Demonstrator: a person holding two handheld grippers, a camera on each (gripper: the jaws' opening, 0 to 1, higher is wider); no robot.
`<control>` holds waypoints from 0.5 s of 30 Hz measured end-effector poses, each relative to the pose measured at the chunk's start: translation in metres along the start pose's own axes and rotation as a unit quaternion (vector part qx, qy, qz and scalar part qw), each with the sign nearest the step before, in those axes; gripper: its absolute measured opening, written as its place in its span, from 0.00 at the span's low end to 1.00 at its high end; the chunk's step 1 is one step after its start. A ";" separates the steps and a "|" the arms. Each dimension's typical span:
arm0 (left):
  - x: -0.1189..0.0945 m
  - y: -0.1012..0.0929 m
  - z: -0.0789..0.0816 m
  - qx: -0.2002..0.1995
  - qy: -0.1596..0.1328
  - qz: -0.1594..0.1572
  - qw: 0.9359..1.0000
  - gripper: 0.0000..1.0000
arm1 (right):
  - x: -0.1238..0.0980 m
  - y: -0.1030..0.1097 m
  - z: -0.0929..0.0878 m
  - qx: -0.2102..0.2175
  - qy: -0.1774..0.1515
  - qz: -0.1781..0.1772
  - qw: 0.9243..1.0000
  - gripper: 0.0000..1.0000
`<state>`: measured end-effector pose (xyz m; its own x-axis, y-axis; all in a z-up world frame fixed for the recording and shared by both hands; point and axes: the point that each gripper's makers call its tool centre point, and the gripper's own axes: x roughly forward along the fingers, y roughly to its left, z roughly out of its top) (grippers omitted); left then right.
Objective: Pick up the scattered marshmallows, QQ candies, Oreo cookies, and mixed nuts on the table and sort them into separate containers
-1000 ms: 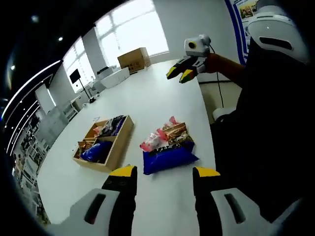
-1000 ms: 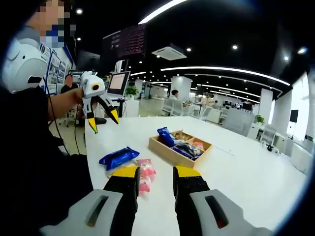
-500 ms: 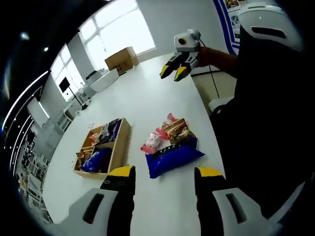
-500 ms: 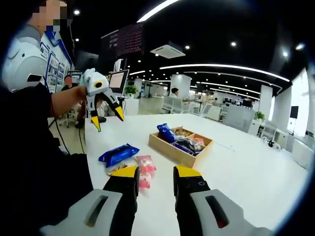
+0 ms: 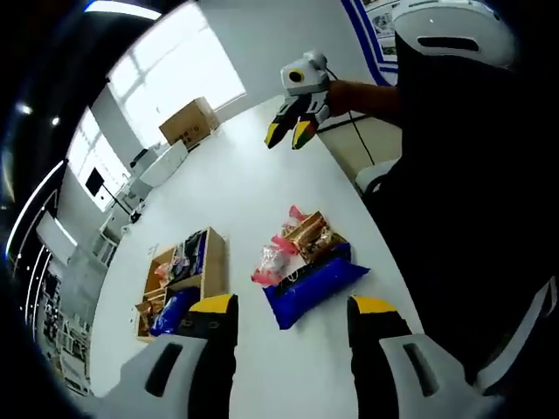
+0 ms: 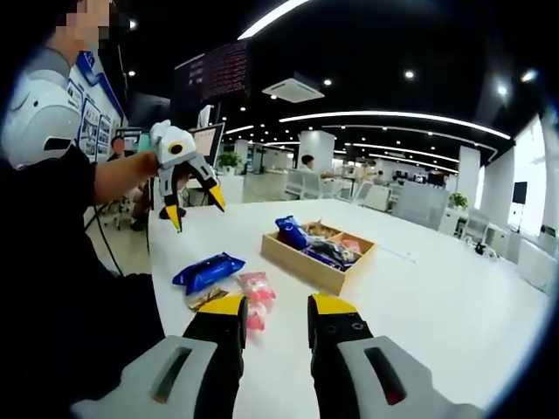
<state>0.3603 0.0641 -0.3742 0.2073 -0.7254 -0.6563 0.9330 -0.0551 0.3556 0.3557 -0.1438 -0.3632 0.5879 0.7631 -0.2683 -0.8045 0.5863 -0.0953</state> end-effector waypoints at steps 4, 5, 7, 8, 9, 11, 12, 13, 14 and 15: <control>0.006 -0.006 0.005 0.020 -0.004 -0.024 1.000 0.55 | -0.001 0.002 -0.001 0.000 0.002 0.001 1.000 0.24; 0.007 -0.008 0.007 0.025 -0.006 -0.030 0.999 0.55 | -0.002 0.003 -0.001 0.000 0.001 0.001 1.000 0.24; 0.010 -0.009 0.008 0.036 -0.007 -0.040 0.999 0.54 | -0.002 0.002 -0.001 0.001 0.001 -0.001 1.000 0.24; 0.011 -0.009 0.009 0.042 -0.006 -0.044 0.998 0.54 | -0.003 0.002 -0.001 0.002 0.001 -0.001 1.000 0.24; 0.011 -0.008 0.010 0.046 -0.006 -0.048 0.998 0.54 | -0.003 0.001 -0.001 0.003 0.002 -0.002 1.000 0.24; 0.012 -0.009 0.014 0.056 -0.008 -0.058 0.997 0.54 | -0.004 0.001 0.000 0.003 0.001 -0.004 1.000 0.24; 0.014 -0.011 0.017 0.069 -0.010 -0.064 0.995 0.54 | -0.005 0.001 0.000 0.005 0.001 -0.004 1.000 0.24; 0.015 -0.012 0.018 0.074 -0.008 -0.067 0.995 0.53 | -0.005 0.002 0.001 0.005 0.001 -0.004 1.000 0.24; 0.017 -0.013 0.020 0.079 -0.007 -0.070 0.994 0.53 | -0.005 0.002 0.002 0.005 0.001 -0.004 1.000 0.24; 0.019 -0.014 0.020 0.087 0.000 -0.073 0.993 0.53 | -0.006 0.002 0.003 0.004 0.001 -0.004 1.000 0.24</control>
<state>0.3456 0.0372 -0.3785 0.0734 -0.7012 -0.7092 0.8878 -0.2780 0.3667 0.3511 -0.1464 -0.3592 0.5946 0.7577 -0.2692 -0.7987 0.5951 -0.0891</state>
